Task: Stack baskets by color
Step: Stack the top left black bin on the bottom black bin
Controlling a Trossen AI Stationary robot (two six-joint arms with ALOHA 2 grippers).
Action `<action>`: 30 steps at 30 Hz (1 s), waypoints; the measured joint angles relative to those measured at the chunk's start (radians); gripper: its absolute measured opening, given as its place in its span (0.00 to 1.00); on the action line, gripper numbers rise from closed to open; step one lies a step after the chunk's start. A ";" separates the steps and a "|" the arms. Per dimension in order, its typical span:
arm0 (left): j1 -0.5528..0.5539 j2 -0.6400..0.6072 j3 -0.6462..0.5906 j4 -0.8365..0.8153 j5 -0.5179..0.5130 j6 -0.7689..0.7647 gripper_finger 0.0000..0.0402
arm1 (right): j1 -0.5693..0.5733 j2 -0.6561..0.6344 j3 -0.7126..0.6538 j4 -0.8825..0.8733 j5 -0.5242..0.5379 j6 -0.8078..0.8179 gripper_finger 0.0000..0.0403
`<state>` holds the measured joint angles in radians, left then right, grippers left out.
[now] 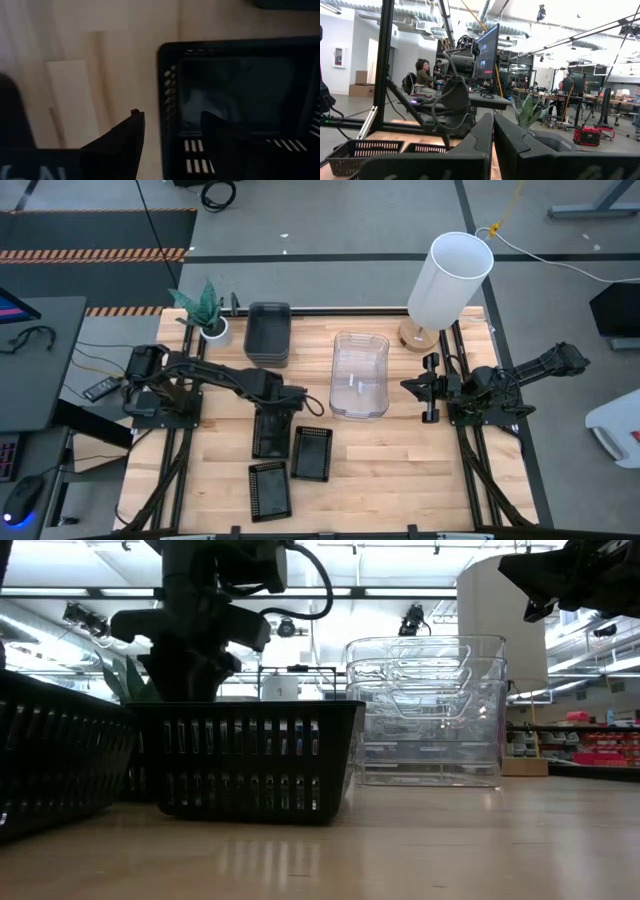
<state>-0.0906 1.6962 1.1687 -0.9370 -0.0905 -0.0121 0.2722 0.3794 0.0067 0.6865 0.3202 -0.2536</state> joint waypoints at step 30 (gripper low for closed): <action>0.015 0.097 0.001 0.010 -0.112 0.124 0.03 | 0.000 0.000 0.000 0.000 0.000 0.000 0.05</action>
<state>-0.0752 1.7935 1.1694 -0.9270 -0.2023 0.1116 0.2725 0.3794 0.0067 0.6865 0.3202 -0.2539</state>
